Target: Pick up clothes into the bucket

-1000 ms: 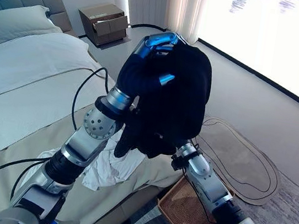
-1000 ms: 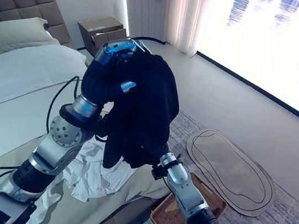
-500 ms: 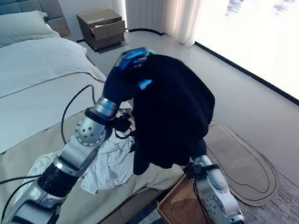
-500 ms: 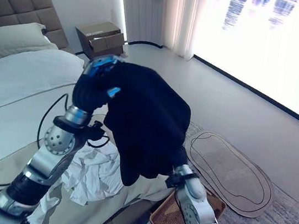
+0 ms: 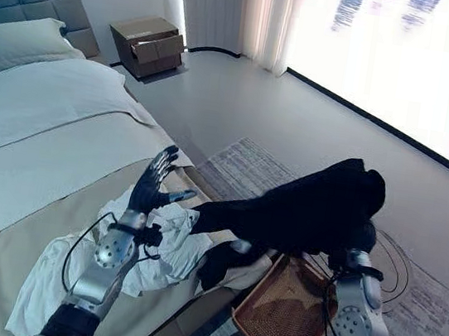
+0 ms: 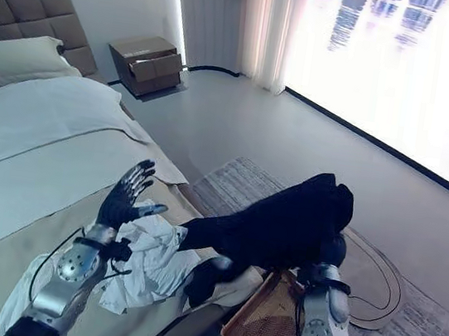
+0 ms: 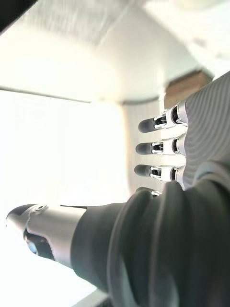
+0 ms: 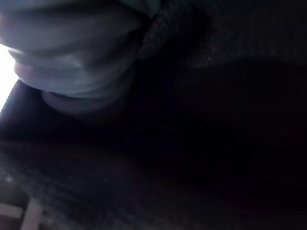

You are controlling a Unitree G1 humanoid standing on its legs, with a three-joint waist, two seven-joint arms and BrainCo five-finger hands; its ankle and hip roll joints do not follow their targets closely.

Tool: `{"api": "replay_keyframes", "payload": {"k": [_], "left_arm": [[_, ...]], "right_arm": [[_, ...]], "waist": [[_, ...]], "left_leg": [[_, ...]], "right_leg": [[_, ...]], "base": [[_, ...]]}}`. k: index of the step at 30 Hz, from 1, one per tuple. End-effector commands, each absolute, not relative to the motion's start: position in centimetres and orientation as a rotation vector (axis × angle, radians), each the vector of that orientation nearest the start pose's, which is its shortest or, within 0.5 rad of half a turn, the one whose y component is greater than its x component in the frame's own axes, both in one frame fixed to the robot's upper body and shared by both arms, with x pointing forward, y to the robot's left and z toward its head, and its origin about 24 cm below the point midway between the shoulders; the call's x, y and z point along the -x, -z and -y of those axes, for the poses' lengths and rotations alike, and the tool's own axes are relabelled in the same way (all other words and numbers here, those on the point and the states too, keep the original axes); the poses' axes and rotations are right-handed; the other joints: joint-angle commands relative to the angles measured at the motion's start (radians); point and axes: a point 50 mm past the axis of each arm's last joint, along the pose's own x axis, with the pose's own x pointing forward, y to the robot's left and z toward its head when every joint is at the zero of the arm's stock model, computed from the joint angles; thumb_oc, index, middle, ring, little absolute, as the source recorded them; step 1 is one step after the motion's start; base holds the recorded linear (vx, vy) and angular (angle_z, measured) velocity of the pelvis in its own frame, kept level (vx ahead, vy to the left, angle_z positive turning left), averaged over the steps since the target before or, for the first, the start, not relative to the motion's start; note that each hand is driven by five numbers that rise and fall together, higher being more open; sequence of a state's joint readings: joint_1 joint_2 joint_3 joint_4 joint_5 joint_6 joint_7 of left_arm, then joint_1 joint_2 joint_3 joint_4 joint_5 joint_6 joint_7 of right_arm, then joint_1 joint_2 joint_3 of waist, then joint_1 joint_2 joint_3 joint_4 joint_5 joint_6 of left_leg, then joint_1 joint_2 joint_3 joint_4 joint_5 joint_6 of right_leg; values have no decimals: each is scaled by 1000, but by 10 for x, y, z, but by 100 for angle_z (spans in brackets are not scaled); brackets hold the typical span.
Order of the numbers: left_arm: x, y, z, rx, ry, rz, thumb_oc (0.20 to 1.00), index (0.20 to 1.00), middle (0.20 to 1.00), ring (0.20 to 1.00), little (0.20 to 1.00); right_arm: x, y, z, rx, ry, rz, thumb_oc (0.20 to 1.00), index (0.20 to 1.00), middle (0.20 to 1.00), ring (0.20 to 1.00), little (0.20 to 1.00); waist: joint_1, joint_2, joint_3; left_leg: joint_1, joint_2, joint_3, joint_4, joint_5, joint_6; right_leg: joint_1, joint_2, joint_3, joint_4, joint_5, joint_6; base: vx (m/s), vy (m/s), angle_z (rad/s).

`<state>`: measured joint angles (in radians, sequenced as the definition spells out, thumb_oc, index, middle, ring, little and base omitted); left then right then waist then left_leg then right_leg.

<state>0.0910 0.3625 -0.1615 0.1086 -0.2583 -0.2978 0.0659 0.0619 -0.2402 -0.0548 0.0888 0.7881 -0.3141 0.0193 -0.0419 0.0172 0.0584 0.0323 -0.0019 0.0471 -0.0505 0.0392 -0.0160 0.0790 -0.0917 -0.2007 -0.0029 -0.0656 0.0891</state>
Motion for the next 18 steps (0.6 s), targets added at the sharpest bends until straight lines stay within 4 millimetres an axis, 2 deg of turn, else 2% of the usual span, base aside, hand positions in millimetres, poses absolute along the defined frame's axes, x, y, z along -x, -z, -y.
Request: {"api": "replay_keyframes", "payload": {"k": [1,3,8,10,11,12,15,18], "left_arm": [[-232,-39,-214,-106,13,118,1000,1000,1000,1000,1000],[-228,-34,-218,-103,0,96,1000,1000,1000,1000,1000],[-213,-24,-236,-89,-81,51,1000,1000,1000,1000,1000],[-210,-23,-241,-80,-110,47,1000,1000,1000,1000,1000],[-209,-23,-241,-81,-110,45,1000,1000,1000,1000,1000],[-209,-26,-245,-74,-137,58,1000,1000,1000,1000,1000],[-209,-31,-248,-60,-163,91,1000,1000,1000,1000,1000],[-209,-34,-251,-56,-187,110,1000,1000,1000,1000,1000]], "right_arm": [[-234,-93,252,-517,272,514,200,200,200,200,200],[-232,-97,258,-514,297,542,200,200,200,200,200],[-215,-122,289,-480,436,710,200,200,200,200,200],[-209,-134,290,-475,428,779,200,200,200,200,200],[-208,-134,290,-475,428,777,200,200,200,200,200],[-203,-132,299,-459,455,774,200,200,200,200,200],[-195,-139,303,-446,443,818,200,200,200,200,200],[-192,-137,304,-443,445,808,200,200,200,200,200]], "waist": [[-5,-55,-19],[-4,-56,-19],[-2,-59,-18],[-4,-63,-16],[-4,-61,-19],[-8,-64,-18],[-14,-71,-15],[-17,-71,-16]], "left_leg": [[-13,74,-9,41,-59,-28],[-15,75,-9,41,-59,-28],[-22,75,-13,38,-57,-28],[-31,73,-13,37,-47,-28],[-26,76,-13,35,-55,-29],[-28,76,-13,34,-54,-30],[-37,75,-11,35,-43,-29],[-32,78,-8,34,-53,-31]], "right_leg": [[-34,-119,-23,-35,137,91],[-35,-118,-23,-35,137,91],[-41,-113,-23,-37,137,90],[-50,-113,-22,-36,145,88],[-46,-110,-21,-38,138,90],[-47,-109,-21,-38,138,90],[-58,-109,-18,-37,146,87],[-55,-106,-16,-38,139,88]], "base": [[0,0,0],[0,0,0],[0,0,0],[-26,1,0],[0,0,0],[0,0,0],[-35,-3,0],[0,0,0]]}}
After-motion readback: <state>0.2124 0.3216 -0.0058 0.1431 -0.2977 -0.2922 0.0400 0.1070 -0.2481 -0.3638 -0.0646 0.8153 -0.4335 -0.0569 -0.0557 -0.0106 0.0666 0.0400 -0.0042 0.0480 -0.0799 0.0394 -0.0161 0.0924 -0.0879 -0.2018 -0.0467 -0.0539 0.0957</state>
